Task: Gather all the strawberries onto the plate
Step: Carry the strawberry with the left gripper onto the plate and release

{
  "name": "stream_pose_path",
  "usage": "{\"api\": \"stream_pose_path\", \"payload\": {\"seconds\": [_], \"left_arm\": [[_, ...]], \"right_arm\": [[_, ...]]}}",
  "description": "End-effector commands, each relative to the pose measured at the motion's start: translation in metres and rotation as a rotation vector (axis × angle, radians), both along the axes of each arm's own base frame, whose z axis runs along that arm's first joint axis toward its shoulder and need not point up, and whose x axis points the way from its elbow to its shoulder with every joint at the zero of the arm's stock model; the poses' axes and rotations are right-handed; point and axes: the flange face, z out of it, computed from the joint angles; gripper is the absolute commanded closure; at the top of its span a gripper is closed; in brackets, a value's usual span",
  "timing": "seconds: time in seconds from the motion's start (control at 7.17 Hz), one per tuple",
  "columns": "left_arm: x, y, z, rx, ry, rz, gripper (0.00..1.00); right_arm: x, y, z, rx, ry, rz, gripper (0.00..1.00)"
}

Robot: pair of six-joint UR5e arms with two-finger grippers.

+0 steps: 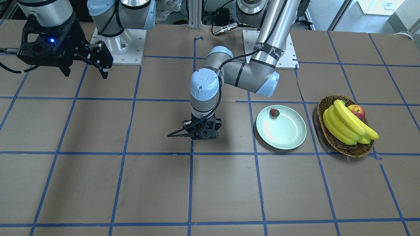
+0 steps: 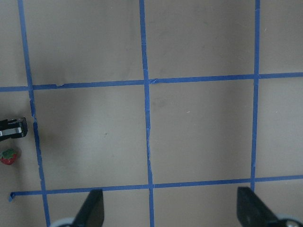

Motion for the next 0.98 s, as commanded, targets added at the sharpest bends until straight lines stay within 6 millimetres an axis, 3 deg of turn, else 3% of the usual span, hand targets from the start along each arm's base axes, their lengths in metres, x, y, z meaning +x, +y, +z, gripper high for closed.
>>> {"api": "stream_pose_path", "payload": {"seconds": [0.0, 0.14, 0.28, 0.56, 0.7, 0.84], "left_arm": [[0.001, -0.001, 0.012, -0.025, -0.007, -0.022, 0.85], [0.011, -0.005, 0.029, -0.05, -0.035, -0.074, 0.84], [0.035, -0.012, 0.043, -0.039, -0.075, -0.091, 0.84], [0.107, -0.014, 0.072, 0.03, -0.141, -0.142, 0.84], [0.145, -0.008, 0.073, 0.053, -0.16, -0.158, 0.84], [0.181, 0.01, 0.054, 0.107, -0.162, -0.196, 0.85]], "right_arm": [[0.0, 0.0, 0.0, 0.0, 0.0, 0.0, 0.0], [0.0, 0.0, 0.0, -0.001, -0.001, 0.0, 0.0], [0.0, 0.0, 0.0, 0.001, 0.0, 0.0, 0.0], [0.0, -0.001, 0.0, -0.001, -0.003, 0.0, 0.0], [0.0, 0.0, 0.0, -0.002, -0.003, 0.0, 0.0], [0.0, 0.0, -0.001, 0.001, -0.003, -0.002, 0.0]]}}
